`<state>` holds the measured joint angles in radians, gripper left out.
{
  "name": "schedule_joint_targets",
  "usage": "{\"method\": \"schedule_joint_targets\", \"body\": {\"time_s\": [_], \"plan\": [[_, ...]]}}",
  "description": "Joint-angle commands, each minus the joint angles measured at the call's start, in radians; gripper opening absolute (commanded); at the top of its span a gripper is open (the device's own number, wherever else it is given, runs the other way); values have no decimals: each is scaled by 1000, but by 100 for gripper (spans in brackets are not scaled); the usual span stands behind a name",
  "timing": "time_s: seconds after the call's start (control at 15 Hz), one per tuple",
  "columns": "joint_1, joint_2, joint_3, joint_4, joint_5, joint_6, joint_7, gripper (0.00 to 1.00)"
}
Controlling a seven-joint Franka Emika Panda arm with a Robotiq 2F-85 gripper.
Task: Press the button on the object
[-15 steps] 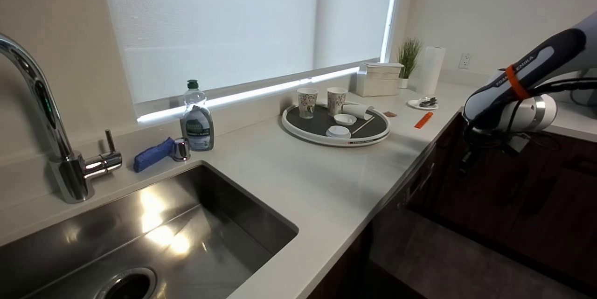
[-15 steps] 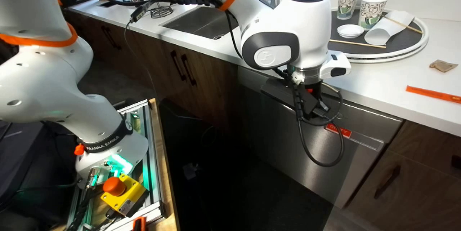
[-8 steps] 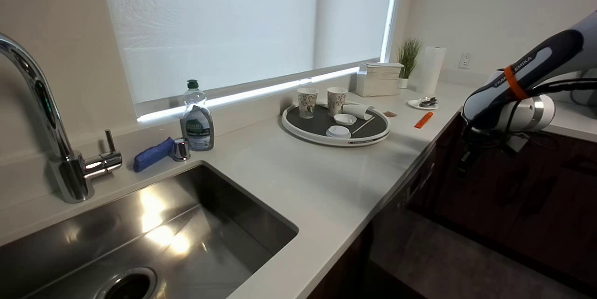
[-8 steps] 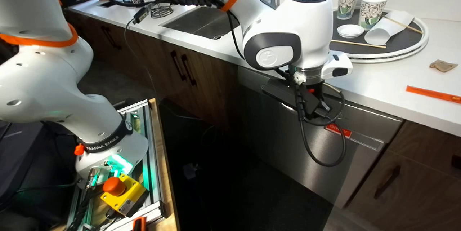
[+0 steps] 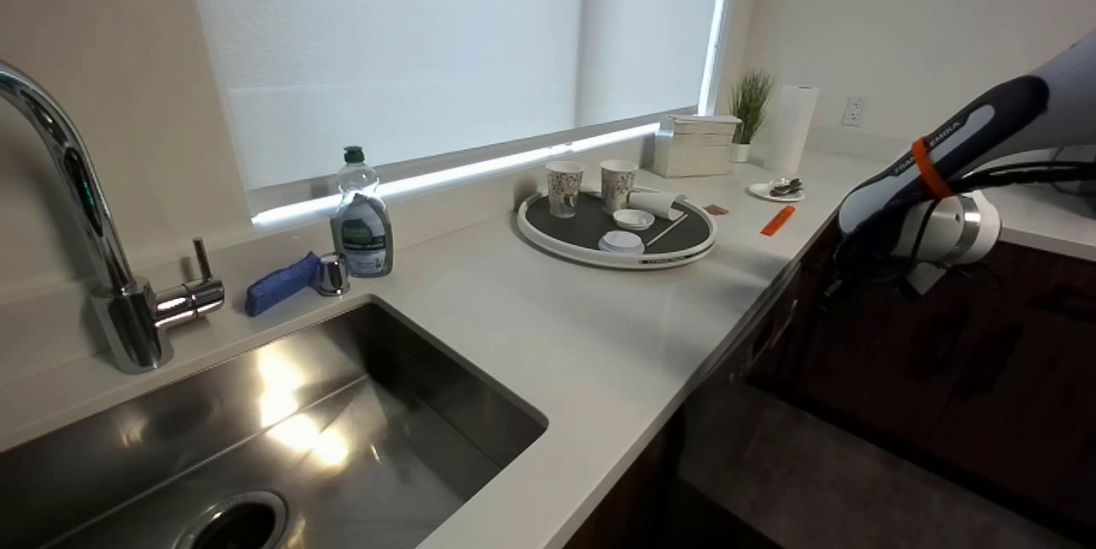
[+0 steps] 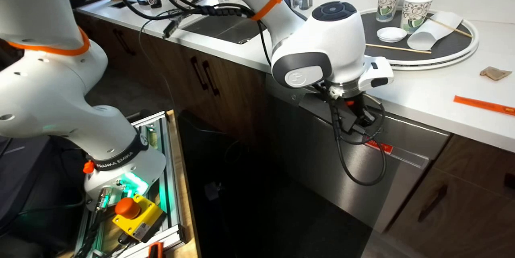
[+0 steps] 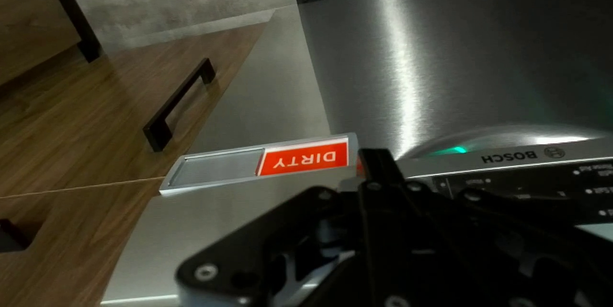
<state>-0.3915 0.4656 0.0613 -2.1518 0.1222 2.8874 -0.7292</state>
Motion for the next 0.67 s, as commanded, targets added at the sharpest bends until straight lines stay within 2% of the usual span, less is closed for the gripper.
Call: {"method": "schedule_joint_targets", "body": {"time_s": [0.0,0.6], "plan": [[-88,52,94,22,34,44,-44,0],[-237,119,233,56,22,88,-101,0]]}}
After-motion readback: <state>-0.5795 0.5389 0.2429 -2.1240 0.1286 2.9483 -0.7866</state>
